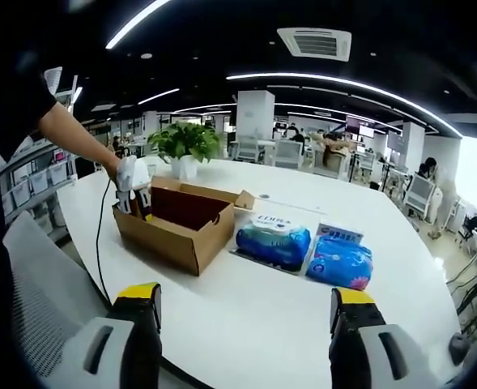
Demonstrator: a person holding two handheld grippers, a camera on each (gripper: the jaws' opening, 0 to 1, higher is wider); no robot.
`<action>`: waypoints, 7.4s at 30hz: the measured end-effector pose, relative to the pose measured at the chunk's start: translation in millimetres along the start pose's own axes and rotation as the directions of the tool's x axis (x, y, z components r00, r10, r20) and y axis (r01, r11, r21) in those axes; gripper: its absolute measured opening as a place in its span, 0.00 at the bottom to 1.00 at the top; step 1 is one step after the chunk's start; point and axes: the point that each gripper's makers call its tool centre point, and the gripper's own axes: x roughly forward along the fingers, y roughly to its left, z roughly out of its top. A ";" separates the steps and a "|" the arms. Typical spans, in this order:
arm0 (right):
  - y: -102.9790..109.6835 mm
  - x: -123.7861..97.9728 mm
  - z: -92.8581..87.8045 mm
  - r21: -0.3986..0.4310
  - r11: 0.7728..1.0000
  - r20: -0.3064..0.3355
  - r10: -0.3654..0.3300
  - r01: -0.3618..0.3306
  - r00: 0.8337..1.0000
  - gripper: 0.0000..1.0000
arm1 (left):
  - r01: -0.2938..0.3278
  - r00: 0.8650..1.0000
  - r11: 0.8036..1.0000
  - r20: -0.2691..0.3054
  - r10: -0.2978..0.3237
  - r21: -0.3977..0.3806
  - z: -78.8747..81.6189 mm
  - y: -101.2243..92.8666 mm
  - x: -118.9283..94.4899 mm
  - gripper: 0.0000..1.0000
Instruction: Operate the shoe box by opening the lid, removing the specified soft item, and placing it in the target area until the item is outside and the box remains undamaged.
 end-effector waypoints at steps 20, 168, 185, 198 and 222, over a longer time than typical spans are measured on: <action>1.9 -0.2 -0.5 0.000 1.000 -0.001 0.010 -0.010 1.000 0.84 | -0.040 0.999 0.998 -0.002 0.040 -0.054 -4.4 3.4 -11.2 0.20; 152.7 9.7 80.4 -0.429 0.734 0.052 0.603 -0.527 0.796 0.17 | -0.196 0.847 0.975 0.518 0.116 0.101 196.5 -95.7 -126.2 0.19; 151.5 10.5 76.9 -0.432 0.731 0.047 0.602 -0.527 0.797 0.17 | -0.185 0.845 0.976 0.525 0.096 0.118 201.7 -98.6 -126.9 0.19; 153.2 11.1 69.9 -0.458 0.716 0.024 0.603 -0.527 0.797 0.17 | -0.157 0.841 0.980 0.538 0.066 0.125 203.4 -101.4 -129.1 0.19; 154.8 12.7 65.8 -0.481 0.685 -0.053 0.601 -0.548 0.798 0.14 | -0.132 0.847 0.983 0.530 0.045 0.128 203.6 -100.3 -113.3 0.20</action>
